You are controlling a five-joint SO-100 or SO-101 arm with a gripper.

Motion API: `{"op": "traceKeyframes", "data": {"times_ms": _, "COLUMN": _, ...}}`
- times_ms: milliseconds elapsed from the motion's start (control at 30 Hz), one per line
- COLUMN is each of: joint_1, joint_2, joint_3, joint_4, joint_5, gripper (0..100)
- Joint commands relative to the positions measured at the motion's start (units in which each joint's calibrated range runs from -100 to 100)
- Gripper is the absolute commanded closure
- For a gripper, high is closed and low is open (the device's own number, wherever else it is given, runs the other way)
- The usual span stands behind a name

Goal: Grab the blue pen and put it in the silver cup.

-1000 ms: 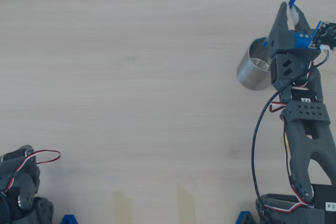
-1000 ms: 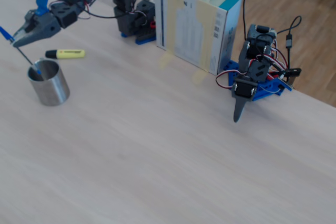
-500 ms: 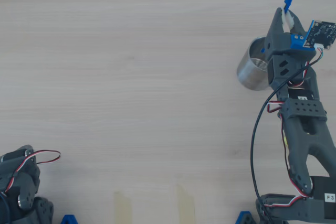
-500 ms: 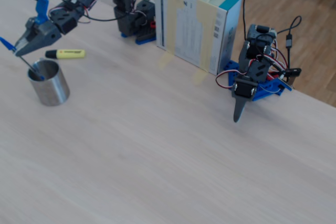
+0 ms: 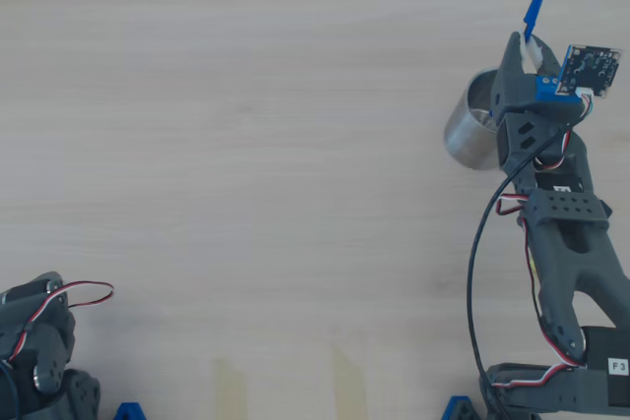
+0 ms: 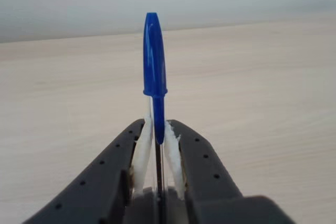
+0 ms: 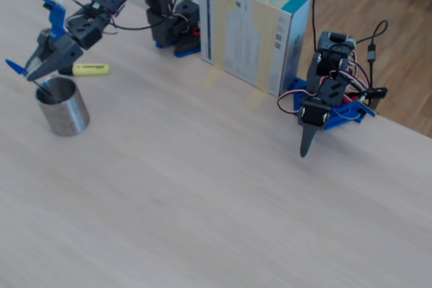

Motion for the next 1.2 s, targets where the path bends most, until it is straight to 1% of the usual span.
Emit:
{"op": "traceKeyframes", "data": {"times_ms": 0, "joint_1": 0.2, "joint_2": -0.3, "joint_3": 0.4, "joint_4": -0.6, "joint_5": 0.4, "gripper": 98}}
{"op": "traceKeyframes", "data": {"times_ms": 367, "joint_1": -0.2, "joint_2": 0.3, "joint_3": 2.3, "joint_4": -0.7, "joint_5": 0.5, "gripper": 98}}
{"op": "traceKeyframes", "data": {"times_ms": 733, "joint_1": -0.3, "joint_2": 1.8, "joint_3": 2.5, "joint_4": -0.3, "joint_5": 2.3, "gripper": 98}}
{"op": "traceKeyframes", "data": {"times_ms": 1167, "joint_1": -0.3, "joint_2": 1.8, "joint_3": 7.6, "joint_4": -0.7, "joint_5": 2.3, "gripper": 98}}
